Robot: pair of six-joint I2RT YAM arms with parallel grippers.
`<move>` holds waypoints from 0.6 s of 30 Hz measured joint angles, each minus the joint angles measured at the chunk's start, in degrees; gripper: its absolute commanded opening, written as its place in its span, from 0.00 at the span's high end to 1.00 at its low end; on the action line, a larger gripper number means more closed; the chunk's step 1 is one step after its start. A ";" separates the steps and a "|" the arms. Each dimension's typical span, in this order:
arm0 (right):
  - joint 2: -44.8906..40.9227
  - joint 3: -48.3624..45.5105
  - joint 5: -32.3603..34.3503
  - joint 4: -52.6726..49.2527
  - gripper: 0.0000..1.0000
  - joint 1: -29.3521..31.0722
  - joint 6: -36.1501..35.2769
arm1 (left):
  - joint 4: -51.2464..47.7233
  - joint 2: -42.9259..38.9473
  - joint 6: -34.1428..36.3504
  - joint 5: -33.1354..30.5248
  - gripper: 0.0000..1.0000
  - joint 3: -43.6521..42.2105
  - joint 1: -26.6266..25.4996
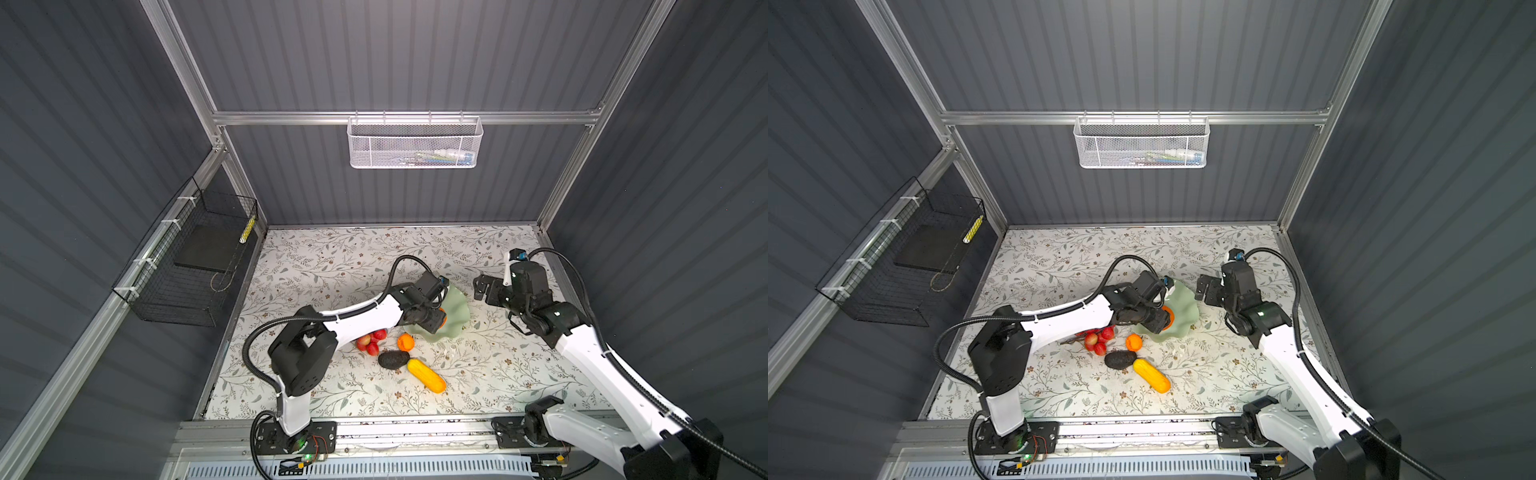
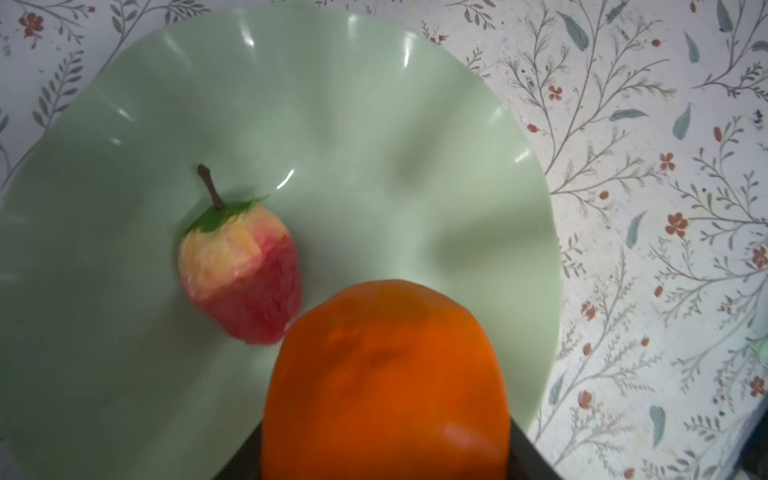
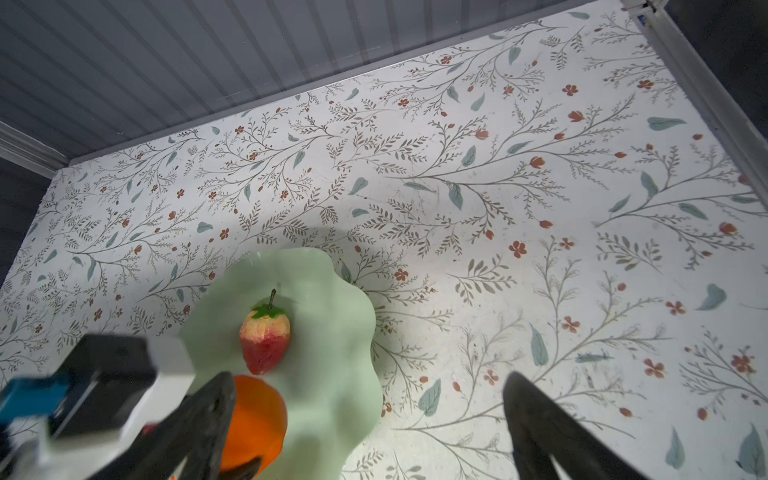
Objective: Place and organize the fake fruits in the fruit bowl
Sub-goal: 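Lift the orange fruit into the bowl beside the strawberry and release it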
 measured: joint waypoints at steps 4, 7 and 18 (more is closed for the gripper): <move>-2.89 -2.08 0.00 -2.45 0.01 0.00 -0.48 | 0.76 4.15 0.35 0.11 0.29 2.69 0.04; -3.80 -2.75 -0.13 -4.00 0.04 0.00 -0.85 | 0.76 5.46 0.22 0.15 0.21 2.89 0.04; -6.54 -8.96 -3.04 -7.56 0.13 8.59 -0.28 | 3.02 2.03 -1.03 -3.80 0.00 6.05 0.85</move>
